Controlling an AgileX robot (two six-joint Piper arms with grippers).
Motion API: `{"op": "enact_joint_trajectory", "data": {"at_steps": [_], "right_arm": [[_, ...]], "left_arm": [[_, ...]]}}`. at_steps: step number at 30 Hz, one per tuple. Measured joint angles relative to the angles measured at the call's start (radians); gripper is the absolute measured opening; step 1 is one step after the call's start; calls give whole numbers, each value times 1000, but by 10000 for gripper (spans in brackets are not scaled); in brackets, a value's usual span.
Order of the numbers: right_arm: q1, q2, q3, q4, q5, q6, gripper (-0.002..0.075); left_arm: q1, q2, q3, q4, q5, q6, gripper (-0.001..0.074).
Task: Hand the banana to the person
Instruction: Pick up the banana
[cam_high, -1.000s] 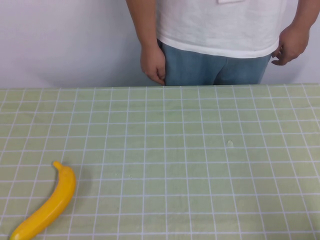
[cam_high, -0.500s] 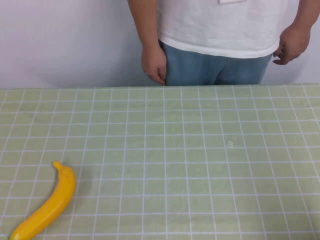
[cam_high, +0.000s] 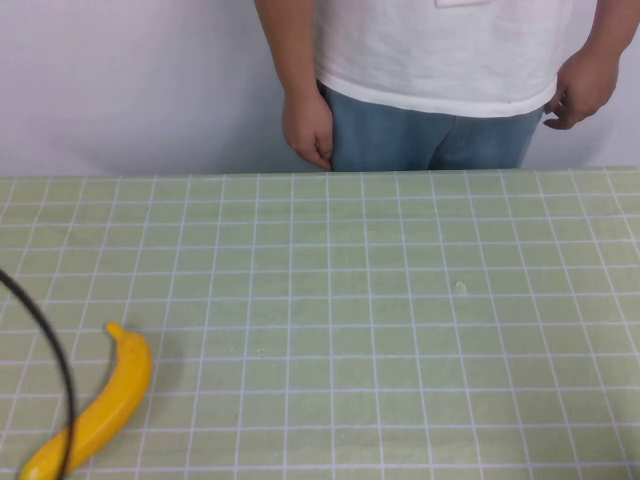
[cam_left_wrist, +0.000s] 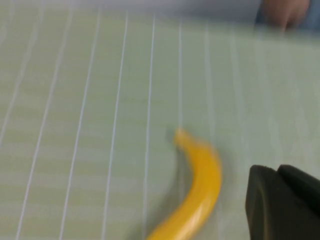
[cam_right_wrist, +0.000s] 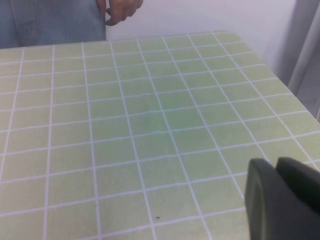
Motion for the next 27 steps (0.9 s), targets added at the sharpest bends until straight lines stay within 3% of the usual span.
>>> {"op": "enact_joint_trajectory", "data": {"at_steps": [5,8,11,13,18,27], "right_arm": [[0,0,0,0,0,0,-9],[0,0,0,0,0,0,-9],[0,0,0,0,0,0,-9],[0,0,0,0,0,0,-9],[0,0,0,0,0,0,-9],[0,0,0,0,0,0,-9]], "left_arm": [[0,110,0,-2,151,127,82],[0,184,0,-8,167,178,247],[0,261,0,-8,165,193,468],[0,322,0,-8,162,201,559],[0,473,0,-12,138,258,615],[0,705,0,-80,12,409,624]]}}
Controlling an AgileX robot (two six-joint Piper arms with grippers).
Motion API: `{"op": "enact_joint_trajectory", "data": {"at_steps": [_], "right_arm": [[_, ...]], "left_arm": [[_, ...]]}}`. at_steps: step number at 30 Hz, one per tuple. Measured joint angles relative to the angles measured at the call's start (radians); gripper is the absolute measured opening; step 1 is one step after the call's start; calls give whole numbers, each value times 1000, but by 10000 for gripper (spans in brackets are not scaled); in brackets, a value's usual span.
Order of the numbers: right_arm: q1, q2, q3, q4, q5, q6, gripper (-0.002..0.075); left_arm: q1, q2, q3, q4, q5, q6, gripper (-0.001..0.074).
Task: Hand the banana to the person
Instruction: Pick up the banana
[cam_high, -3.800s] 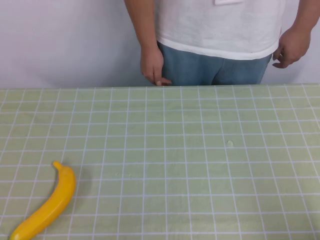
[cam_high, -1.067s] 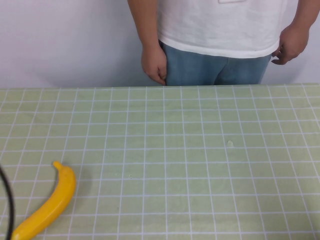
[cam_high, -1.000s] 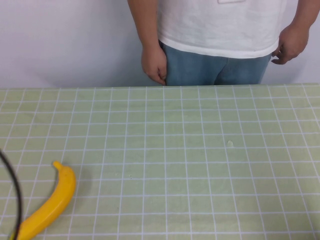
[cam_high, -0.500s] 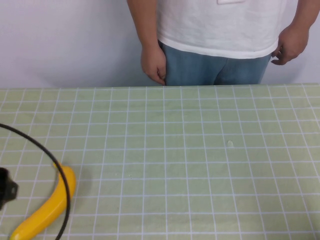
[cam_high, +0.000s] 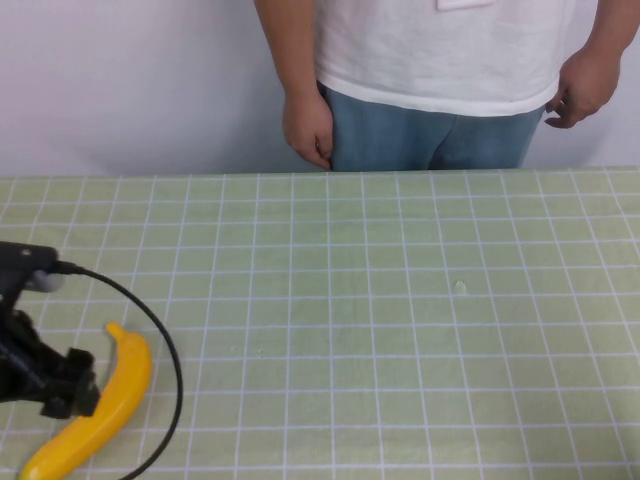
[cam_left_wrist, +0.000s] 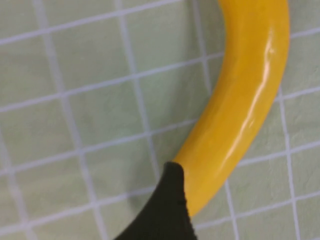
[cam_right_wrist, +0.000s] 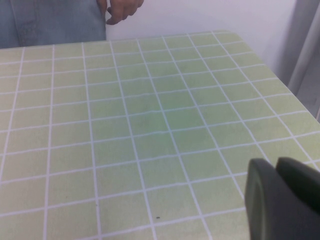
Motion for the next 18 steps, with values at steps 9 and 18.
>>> {"op": "enact_joint_trajectory", "data": {"at_steps": [9,18], "right_arm": [[0,0,0,0,0,0,-9],[0,0,0,0,0,0,-9]], "left_arm": [[0,201,-2,-77,-53,119,624],[0,389,-18,-65,-91,83,584]]}}
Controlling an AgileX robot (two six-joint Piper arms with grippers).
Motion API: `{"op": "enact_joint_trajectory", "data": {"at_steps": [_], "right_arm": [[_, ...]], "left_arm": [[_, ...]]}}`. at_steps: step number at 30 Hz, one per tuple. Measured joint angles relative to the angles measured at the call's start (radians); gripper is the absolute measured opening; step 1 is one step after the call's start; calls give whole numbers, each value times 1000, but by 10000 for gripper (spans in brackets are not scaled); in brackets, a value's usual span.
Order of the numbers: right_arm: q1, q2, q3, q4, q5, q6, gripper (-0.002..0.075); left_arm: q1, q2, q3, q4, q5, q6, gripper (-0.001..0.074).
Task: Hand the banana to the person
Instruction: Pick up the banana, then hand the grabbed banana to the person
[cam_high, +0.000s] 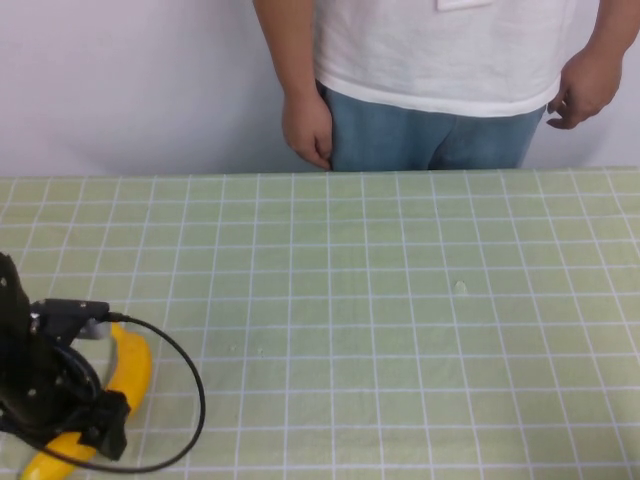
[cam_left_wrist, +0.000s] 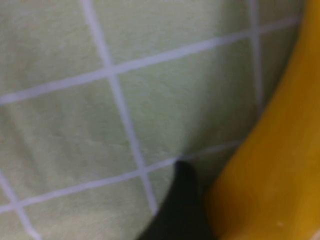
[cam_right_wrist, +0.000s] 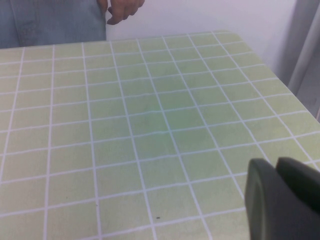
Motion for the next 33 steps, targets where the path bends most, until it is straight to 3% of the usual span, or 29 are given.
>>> {"op": "enact_joint_trajectory", "data": {"at_steps": [3,5,12,18,25,33], "right_arm": [[0,0,0,0,0,0,-9],[0,0,0,0,0,0,-9],[0,0,0,0,0,0,-9],[0,0,0,0,0,0,-9],[0,0,0,0,0,0,-9],[0,0,0,0,0,0,-9]], "left_arm": [[0,12,-9,46,2,-93,438],[0,15,-13,82,2,-131,281],[-2,1,-31,112,71,-166,292],[-29,-94,-199,116,200,-94,292],[-185,-127,-568,116,423,72,292],[-383,-59,-964,149,474,125,292]]}}
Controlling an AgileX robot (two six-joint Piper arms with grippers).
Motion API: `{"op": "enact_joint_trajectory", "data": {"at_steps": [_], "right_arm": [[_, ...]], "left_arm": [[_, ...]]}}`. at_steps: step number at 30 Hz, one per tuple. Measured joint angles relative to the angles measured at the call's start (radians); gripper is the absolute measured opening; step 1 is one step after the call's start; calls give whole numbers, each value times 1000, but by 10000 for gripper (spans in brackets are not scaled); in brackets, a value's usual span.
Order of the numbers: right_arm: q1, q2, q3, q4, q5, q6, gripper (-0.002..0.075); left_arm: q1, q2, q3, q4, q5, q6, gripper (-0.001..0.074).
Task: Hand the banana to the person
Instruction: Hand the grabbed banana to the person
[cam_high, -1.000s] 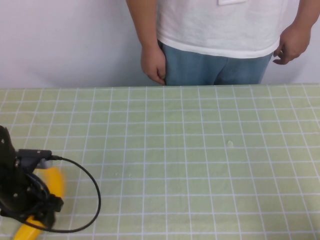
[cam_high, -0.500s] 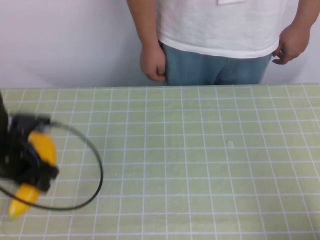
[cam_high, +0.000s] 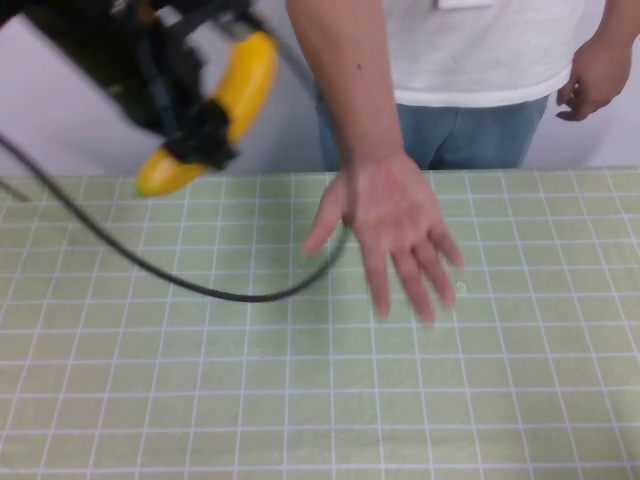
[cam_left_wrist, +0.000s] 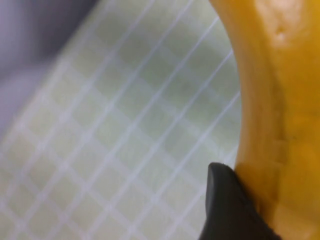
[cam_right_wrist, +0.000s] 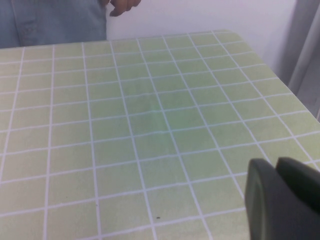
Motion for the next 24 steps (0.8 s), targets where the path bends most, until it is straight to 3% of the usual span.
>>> {"op": "enact_joint_trajectory", "data": {"at_steps": [4,14,24], "right_arm": [[0,0,0,0,0,0,-9],[0,0,0,0,0,0,-9],[0,0,0,0,0,0,-9]], "left_arm": [[-107,51,-90,8,6,31,291],[-308,143,-97,54,15,-5,291],[-355,192,-97,56,13,-69,291]]}}
